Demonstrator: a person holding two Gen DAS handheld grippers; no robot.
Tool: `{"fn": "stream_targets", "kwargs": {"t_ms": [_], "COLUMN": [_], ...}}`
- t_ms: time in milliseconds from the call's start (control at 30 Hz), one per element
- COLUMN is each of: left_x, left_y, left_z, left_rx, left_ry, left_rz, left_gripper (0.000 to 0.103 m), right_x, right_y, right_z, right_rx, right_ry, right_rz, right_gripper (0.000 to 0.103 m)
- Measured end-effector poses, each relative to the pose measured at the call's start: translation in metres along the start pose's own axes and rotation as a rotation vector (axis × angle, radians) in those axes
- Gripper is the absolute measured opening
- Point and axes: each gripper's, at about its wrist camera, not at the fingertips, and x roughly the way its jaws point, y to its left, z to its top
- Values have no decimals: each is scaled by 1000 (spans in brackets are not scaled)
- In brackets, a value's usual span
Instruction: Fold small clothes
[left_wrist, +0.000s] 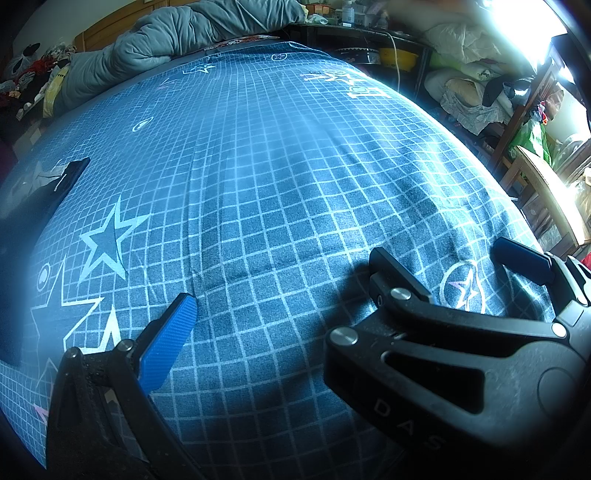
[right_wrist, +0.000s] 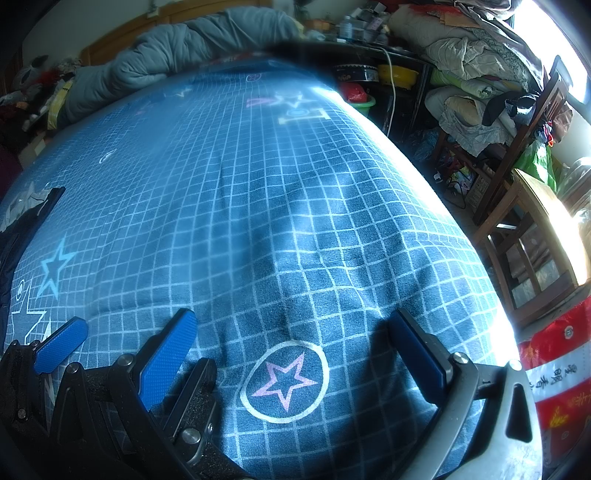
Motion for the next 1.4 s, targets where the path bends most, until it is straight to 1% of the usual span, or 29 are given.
{"fn": "stream_targets", "kwargs": {"t_ms": [1400], "left_x": [1], "left_y": [-1], "left_z": [0], "left_rx": [3], "left_ry": [5], "left_rz": [5], "left_gripper": [103], "right_x": [-2], "right_y": [1], "right_z": [-1], "right_rx": [-1], "right_ry": [0], "right_rz": [-1], "right_gripper": [103]}}
